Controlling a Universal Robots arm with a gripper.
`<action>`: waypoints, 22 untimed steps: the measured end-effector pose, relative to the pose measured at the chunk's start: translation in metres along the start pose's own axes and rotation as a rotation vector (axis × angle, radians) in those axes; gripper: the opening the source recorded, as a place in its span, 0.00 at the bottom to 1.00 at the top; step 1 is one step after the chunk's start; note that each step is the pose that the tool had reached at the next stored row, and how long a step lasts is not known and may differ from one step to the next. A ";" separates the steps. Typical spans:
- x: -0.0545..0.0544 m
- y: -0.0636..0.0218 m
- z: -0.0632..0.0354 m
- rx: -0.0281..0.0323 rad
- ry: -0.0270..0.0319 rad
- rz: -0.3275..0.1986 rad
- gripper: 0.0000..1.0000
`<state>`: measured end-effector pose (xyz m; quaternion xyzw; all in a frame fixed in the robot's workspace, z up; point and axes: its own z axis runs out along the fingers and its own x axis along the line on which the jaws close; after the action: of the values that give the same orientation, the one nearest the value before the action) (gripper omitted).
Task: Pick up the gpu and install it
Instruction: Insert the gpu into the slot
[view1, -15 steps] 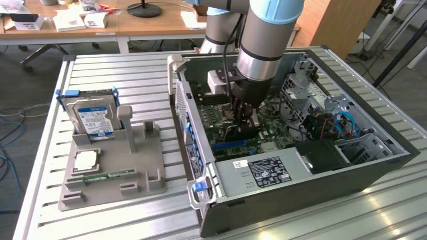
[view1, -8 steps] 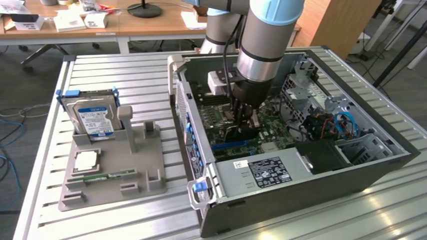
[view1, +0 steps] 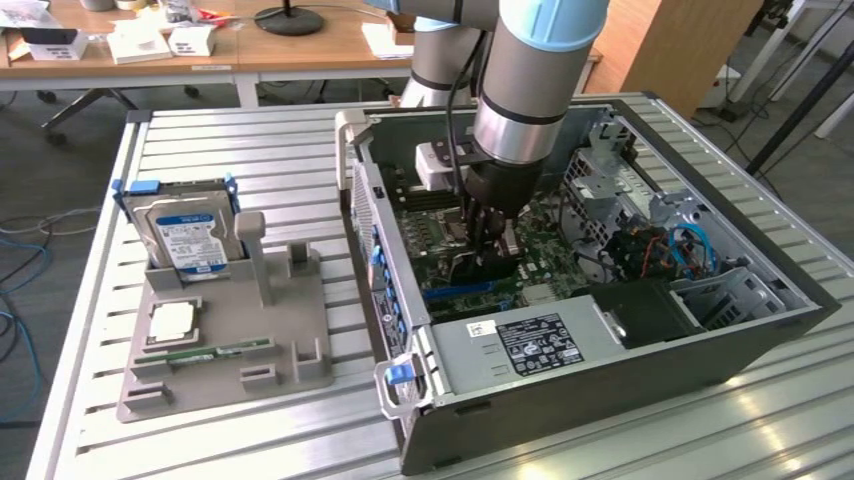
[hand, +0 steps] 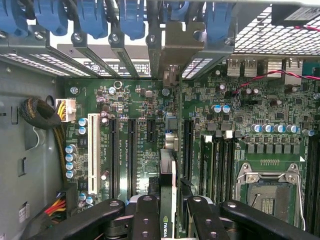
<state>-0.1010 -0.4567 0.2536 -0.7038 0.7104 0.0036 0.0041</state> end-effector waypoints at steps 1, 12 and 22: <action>0.000 0.0000 0.0000 0.0000 0.0000 0.000 0.26; 0.000 0.0000 0.0001 0.0001 0.0000 0.008 0.26; 0.000 0.0001 0.0001 0.0001 0.0131 0.008 0.26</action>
<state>-0.1011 -0.4566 0.2535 -0.7010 0.7131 -0.0010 -0.0006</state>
